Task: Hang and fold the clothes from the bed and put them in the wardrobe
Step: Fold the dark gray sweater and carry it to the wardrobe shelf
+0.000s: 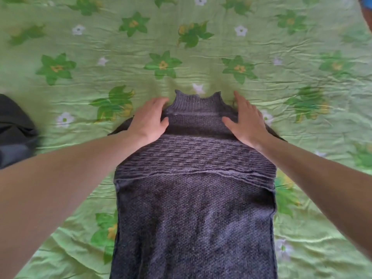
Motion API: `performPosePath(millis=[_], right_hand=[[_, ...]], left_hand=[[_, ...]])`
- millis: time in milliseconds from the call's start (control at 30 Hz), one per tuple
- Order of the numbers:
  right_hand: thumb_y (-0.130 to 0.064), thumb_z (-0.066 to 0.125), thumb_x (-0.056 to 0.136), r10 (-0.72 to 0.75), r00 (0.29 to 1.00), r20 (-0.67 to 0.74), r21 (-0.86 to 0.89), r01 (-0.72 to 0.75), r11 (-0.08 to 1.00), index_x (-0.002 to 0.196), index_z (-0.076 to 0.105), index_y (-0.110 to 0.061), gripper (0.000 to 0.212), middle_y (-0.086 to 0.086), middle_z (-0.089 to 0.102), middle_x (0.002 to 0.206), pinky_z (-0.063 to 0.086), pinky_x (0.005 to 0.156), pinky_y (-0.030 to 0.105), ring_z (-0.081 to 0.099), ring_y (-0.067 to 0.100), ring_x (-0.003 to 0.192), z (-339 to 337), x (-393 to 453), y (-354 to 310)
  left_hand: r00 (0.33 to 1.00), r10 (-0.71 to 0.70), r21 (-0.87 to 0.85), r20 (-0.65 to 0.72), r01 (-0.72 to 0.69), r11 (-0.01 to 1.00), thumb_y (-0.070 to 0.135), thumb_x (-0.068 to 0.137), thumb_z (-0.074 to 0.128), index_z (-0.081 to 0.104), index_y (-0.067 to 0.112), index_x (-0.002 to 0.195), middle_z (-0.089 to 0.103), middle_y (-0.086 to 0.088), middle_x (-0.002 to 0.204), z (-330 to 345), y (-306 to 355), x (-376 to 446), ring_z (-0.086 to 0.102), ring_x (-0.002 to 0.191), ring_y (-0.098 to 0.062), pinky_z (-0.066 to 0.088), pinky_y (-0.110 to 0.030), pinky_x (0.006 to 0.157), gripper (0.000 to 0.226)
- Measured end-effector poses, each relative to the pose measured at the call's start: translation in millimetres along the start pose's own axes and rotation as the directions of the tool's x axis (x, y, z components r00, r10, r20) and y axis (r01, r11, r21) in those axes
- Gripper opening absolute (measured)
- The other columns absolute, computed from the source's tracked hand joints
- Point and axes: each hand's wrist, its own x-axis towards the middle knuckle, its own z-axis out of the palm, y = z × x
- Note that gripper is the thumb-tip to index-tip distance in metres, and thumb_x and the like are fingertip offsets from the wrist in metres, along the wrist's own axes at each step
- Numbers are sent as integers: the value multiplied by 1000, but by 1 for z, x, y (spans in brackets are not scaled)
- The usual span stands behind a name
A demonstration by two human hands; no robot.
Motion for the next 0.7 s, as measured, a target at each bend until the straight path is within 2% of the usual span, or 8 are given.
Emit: performPosePath(millis=[67, 133, 200, 300, 400, 533, 600, 700], right_hand=[[-31, 72, 96, 44, 998, 45, 184, -52, 982, 164, 21, -21, 86, 8, 49, 156, 41, 115, 50, 48, 32, 140, -3, 12, -9], [-24, 76, 93, 33, 997, 72, 275, -52, 960, 151, 47, -16, 65, 10, 64, 137, 49, 106, 46, 62, 31, 122, -8, 12, -14], [-22, 76, 93, -77, 997, 9, 259, 72, 963, 119, 70, -11, 29, 8, 68, 108, 52, 91, 41, 65, 28, 96, -13, 6, -11], [-16, 73, 94, -329, 921, -209, 134, 361, 923, 101, 68, -3, 15, 6, 51, 94, 44, 71, 30, 48, 19, 75, -22, -24, 1], [-8, 63, 96, -610, 755, -240, -162, 589, 792, 101, 67, -4, 7, 9, 57, 106, 51, 75, 34, 55, 21, 87, -18, -65, 18], [-14, 55, 103, -679, 734, 25, -259, 661, 704, 141, 62, -10, 39, 10, 50, 155, 46, 112, 42, 53, 27, 136, 8, -100, 46], [-34, 43, 109, -610, 782, 123, -300, 616, 729, 151, 50, -13, 48, 9, 36, 166, 39, 119, 46, 39, 27, 150, 19, -110, 51], [-44, 27, 111, -469, 882, 48, -255, 465, 848, 152, 46, -16, 53, 8, 34, 167, 35, 121, 50, 29, 26, 155, 26, -120, 32]], left_hand=[[999, -49, -40, -20, 49, 998, 10, 96, 70, 44, 14, 155, 63, -11, 142, 4, 14, 10, 57, 130, -34, 43, -47, 112, 65], [996, -88, -5, -29, 88, 996, 3, 92, 70, 50, 16, 152, 65, -10, 140, 8, 22, 12, 56, 128, -34, 36, -48, 114, 65], [994, -51, 5, -94, 52, 999, -1, 89, 70, 60, 14, 142, 66, -9, 138, 8, 23, 7, 55, 127, -32, 34, -48, 114, 55], [961, 142, -22, -238, -151, 988, -11, 83, 71, 64, 5, 124, 67, -12, 122, 3, 14, -14, 56, 114, -31, 42, -41, 101, 45], [881, 398, 127, -254, -378, 917, -15, 78, 68, 61, 3, 114, 62, -14, 111, 5, -1, -42, 52, 106, -26, 44, -34, 92, 41], [773, 635, 313, 0, -603, 734, 7, 91, 63, 61, 8, 137, 58, -15, 122, 19, -25, -70, 54, 113, -29, 50, -47, 103, 46], [790, 599, 367, 133, -601, 710, 32, 103, 52, 51, 19, 153, 52, -16, 142, 25, -30, -81, 52, 132, -36, 38, -59, 116, 52], [832, 501, 438, 240, -553, 709, 63, 106, 33, 22, 34, 167, 31, -22, 163, 29, -24, -95, 32, 153, -43, 20, -67, 124, 68]])
